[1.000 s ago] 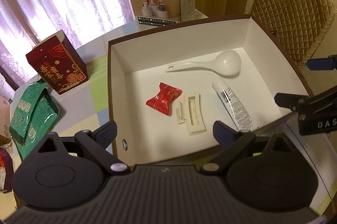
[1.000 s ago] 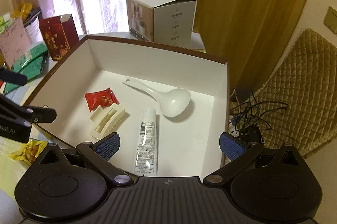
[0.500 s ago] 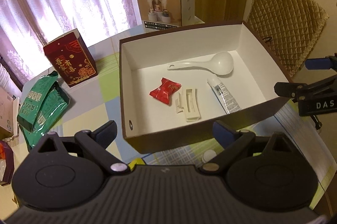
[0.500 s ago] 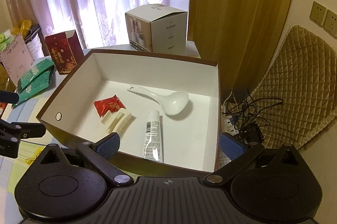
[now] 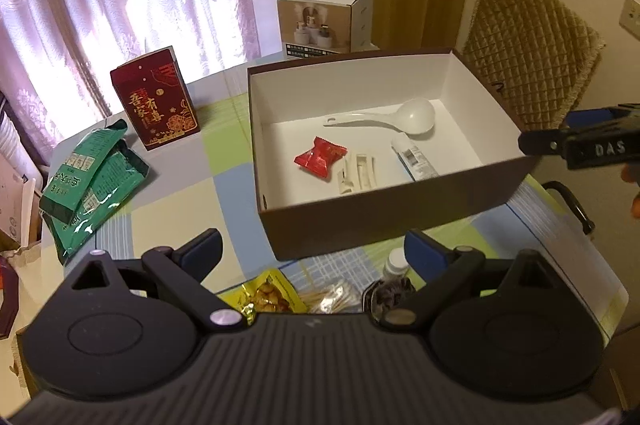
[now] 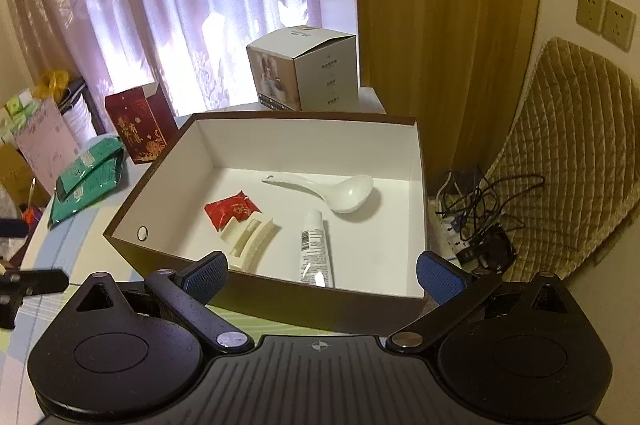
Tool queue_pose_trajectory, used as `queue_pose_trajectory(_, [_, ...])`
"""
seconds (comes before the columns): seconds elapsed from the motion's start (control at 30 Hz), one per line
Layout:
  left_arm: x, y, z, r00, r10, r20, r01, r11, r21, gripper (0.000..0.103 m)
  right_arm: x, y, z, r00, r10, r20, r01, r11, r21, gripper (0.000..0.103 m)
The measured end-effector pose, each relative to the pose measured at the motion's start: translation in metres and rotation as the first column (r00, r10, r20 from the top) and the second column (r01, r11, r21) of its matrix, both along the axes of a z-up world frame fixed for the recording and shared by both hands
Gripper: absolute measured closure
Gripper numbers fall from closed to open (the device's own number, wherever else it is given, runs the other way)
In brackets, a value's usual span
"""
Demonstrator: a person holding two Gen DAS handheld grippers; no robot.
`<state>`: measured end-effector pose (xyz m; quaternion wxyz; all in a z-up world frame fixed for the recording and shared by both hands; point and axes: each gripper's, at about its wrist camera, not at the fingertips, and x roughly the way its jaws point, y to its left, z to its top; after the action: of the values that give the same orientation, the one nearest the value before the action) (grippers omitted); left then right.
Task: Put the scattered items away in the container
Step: 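Withdraw both tools from the box back toward the table items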
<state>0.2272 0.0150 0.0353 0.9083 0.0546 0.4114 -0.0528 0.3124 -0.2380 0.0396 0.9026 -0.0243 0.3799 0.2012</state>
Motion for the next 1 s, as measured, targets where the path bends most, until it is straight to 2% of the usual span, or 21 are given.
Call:
queue_pose_trajectory(0.07, [-0.009,0.003,-0.003,1.000,0.000,0.008,0.000,1.000,0.004,0.007,-0.004,-0.001,-0.002,1.000,-0.011,0.004,0.011,1.000,0.002,0.000])
queue_pose_trajectory(0.23, [-0.029,0.016,-0.015,1.000,0.006,-0.001,-0.006,1.000,0.017,0.008,-0.011,-0.016,-0.012,0.999,-0.039,-0.026,0.041,0.996,0.081,0.000])
queue_pose_trajectory(0.4, [-0.048,0.032,-0.026,1.000,0.016,-0.003,-0.016,1.000,-0.026,0.008,-0.022,-0.021,-0.018,0.999,-0.038,-0.010,0.038,0.998,0.054,0.000])
queue_pose_trajectory(0.5, [-0.057,0.037,-0.032,1.000,0.018,0.002,-0.018,0.999,-0.027,0.009,-0.030,-0.020,-0.026,1.000,-0.014,-0.019,0.015,0.999,0.030,0.000])
queue_pose_trajectory(0.67, [-0.071,0.037,-0.041,1.000,-0.030,0.003,0.030,1.000,-0.006,0.009,-0.042,-0.017,-0.038,0.999,0.033,-0.041,-0.033,0.999,0.015,0.000])
queue_pose_trajectory(0.8, [-0.079,0.034,-0.046,0.996,-0.087,-0.001,0.087,0.996,0.017,0.011,-0.046,-0.017,-0.045,0.997,0.031,-0.077,-0.029,0.999,0.029,0.000])
queue_pose_trajectory(1.0, [-0.079,0.034,-0.057,0.993,-0.112,-0.025,0.113,0.993,0.045,0.011,-0.045,-0.016,-0.052,0.993,0.040,-0.114,-0.036,0.999,0.037,0.000])
